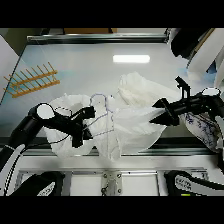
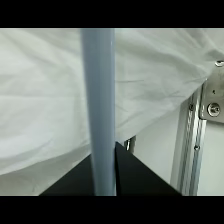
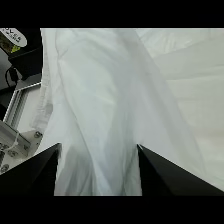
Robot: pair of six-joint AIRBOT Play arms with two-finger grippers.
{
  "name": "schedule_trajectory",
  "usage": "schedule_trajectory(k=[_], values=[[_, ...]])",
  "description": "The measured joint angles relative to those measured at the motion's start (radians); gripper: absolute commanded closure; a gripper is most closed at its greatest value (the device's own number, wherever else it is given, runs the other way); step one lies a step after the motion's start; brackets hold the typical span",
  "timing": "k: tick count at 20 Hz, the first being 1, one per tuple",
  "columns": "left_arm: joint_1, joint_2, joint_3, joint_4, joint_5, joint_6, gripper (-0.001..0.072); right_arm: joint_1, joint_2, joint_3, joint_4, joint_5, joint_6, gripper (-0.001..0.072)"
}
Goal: Fold the clothes and pants, and hang the long-sleeved shirts on hangers.
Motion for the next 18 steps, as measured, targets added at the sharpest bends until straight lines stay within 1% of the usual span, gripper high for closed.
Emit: schedule_trajectory(k=[6, 7, 8, 9, 10, 11, 18], values=[[0.000, 0.000, 0.000, 0.000, 0.000, 0.000, 0.0693, 0.000, 0.000, 0.000, 0.000, 0.000, 0.000, 0.0199], [0.000, 0.000, 0.000, -0.001, 0.000, 0.000, 0.0693, 0.000, 0.000, 0.000, 0.000, 0.000, 0.000, 0.0222], [0.000, 0.000, 0.000, -0.001, 0.000, 0.000, 0.0693, 0.000, 0.000, 0.000, 0.000, 0.000, 0.000, 0.0430], [0.000, 0.000, 0.000, -0.001, 0.000, 0.000, 0.0693, 0.000, 0.000, 0.000, 0.000, 0.000, 0.000, 0.0712], [0.000, 0.000, 0.000, -0.001, -0.002, 0.001, 0.0693, 0.000, 0.000, 0.000, 0.000, -0.001, -0.001, 0.0698], [0.000, 0.000, 0.000, -0.003, -0.007, 0.000, 0.0694, 0.000, 0.000, 0.000, 0.000, 0.012, -0.012, 0.0698], [0.000, 0.000, 0.000, -0.002, -0.002, 0.000, 0.0693, 0.000, 0.000, 0.000, 0.000, 0.001, -0.003, 0.0698]])
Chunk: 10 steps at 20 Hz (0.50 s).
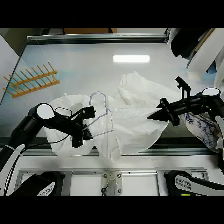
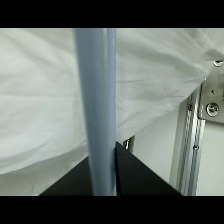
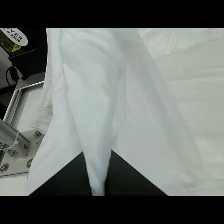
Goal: Fold the clothes and pants, and hang the long-sleeved shirts on hangers.
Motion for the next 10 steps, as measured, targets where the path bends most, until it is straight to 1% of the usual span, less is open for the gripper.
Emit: schedule_trajectory(k=[6, 7, 8, 9, 10], values=[[0.000, 0.000, 0.000, 0.002, 0.003, 0.000, 0.0691, 0.000, 0.000, 0.000, 0.000, -0.001, 0.003, 0.0701], [0.000, 0.000, 0.000, 0.002, 0.003, 0.000, 0.0583, 0.000, -0.001, 0.000, 0.000, -0.001, 0.003, 0.0701], [0.000, 0.000, 0.000, 0.002, 0.011, 0.001, 0.0347, 0.000, -0.001, 0.000, -0.001, -0.002, 0.009, 0.0701], [-0.001, 0.000, 0.002, -0.019, 0.028, 0.000, 0.0304, 0.002, -0.001, -0.001, -0.001, -0.008, 0.015, 0.0702], [-0.001, 0.000, 0.001, -0.009, 0.010, -0.002, 0.0304, 0.002, -0.001, -0.001, 0.000, -0.009, 0.015, 0.0702]])
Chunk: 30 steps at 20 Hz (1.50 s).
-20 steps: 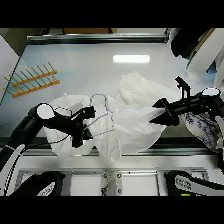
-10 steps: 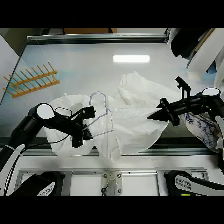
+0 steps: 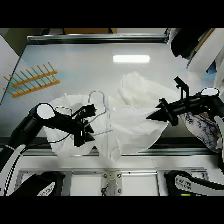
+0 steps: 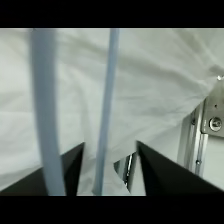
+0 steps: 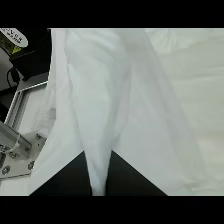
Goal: Fold the clothes and pants, and hang the long-sleeved shirts on hangers.
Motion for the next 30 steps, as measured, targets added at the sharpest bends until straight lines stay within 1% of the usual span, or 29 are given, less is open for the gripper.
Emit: schedule_trajectory(k=[7, 12, 15, 18, 20, 22, 25, 27, 29, 30], values=[[0.000, 0.004, 0.000, 0.018, 0.004, -0.131, 0.0305, -0.001, 0.000, 0.000, 0.000, 0.003, -0.008, 0.0704], [0.029, 0.079, 0.000, 0.022, 0.025, -0.248, 0.0305, -0.001, 0.000, 0.000, 0.000, 0.003, -0.008, 0.0705], [0.114, 0.163, 0.000, 0.027, 0.033, -0.330, 0.0305, -0.001, 0.000, 0.000, 0.021, 0.005, 0.016, 0.0704], [0.244, 0.254, 0.000, 0.029, 0.049, -0.409, 0.0305, -0.001, 0.001, 0.000, 0.090, 0.000, 0.085, 0.0704], [0.338, 0.314, 0.000, 0.030, 0.058, -0.453, 0.0304, -0.001, 0.007, 0.000, 0.140, -0.026, 0.153, 0.0705], [0.427, 0.369, 0.000, 0.030, 0.063, -0.492, 0.0305, -0.001, 0.028, 0.001, 0.180, -0.061, 0.198, 0.0705], [0.526, 0.441, 0.000, 0.034, 0.068, -0.561, 0.0305, -0.002, 0.084, 0.001, 0.245, -0.120, 0.229, 0.0706], [0.570, 0.481, -0.002, 0.053, 0.069, -0.634, 0.0305, -0.002, 0.130, 0.001, 0.287, -0.163, 0.249, 0.0706], [0.591, 0.512, -0.008, 0.074, 0.071, -0.726, 0.0301, -0.002, 0.178, 0.001, 0.309, -0.208, 0.261, 0.0706], [0.597, 0.526, -0.017, 0.078, 0.071, -0.771, 0.0186, -0.002, 0.201, 0.001, 0.318, -0.227, 0.269, 0.0706]])
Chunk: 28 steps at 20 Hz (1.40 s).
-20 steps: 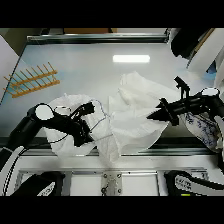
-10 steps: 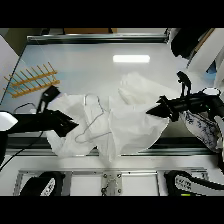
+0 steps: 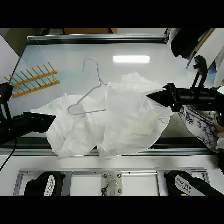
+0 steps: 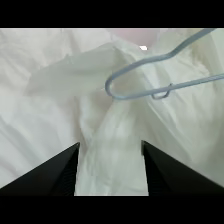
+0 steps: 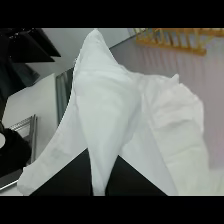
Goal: Fold the clothes and pants, and hang the long-sleeved shirts on hangers.
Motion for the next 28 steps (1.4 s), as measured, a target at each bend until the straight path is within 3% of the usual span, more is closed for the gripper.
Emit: schedule_trajectory(k=[1, 9, 11, 12, 18, 23, 25, 26, 28], values=[[0.005, 0.016, -0.019, 0.000, 0.000, -0.047, 0.0108, 0.000, 0.018, 0.000, 0.007, -0.013, 0.003, 0.0706], [-0.065, 0.048, -0.212, -0.159, 0.005, -0.317, 0.0113, 0.000, 0.091, 0.000, 0.023, -0.063, 0.040, 0.0706], [-0.162, 0.002, -0.225, -0.172, 0.023, -0.385, 0.0125, 0.000, 0.094, 0.000, 0.023, -0.067, 0.047, 0.0705], [-0.221, -0.028, -0.228, -0.177, 0.039, -0.421, 0.0213, 0.000, 0.096, 0.000, 0.024, -0.069, 0.047, 0.0705], [-0.606, -0.204, -0.237, -0.247, 0.264, -0.576, 0.0212, 0.000, 0.098, 0.000, 0.026, -0.076, 0.051, 0.0705], [-0.778, -0.275, -0.237, -0.299, 0.336, -0.629, 0.0218, 0.000, 0.098, 0.000, 0.025, -0.076, 0.051, 0.0705], [-0.820, -0.298, -0.237, -0.311, 0.345, -0.637, 0.0567, 0.000, 0.098, 0.000, 0.024, -0.076, 0.051, 0.0705], [-0.833, -0.309, -0.237, -0.314, 0.349, -0.640, 0.0665, 0.000, 0.098, 0.000, 0.023, -0.076, 0.054, 0.0705], [-0.849, -0.327, -0.237, -0.320, 0.357, -0.643, 0.0693, 0.000, 0.100, 0.000, 0.023, -0.076, 0.056, 0.0706]])
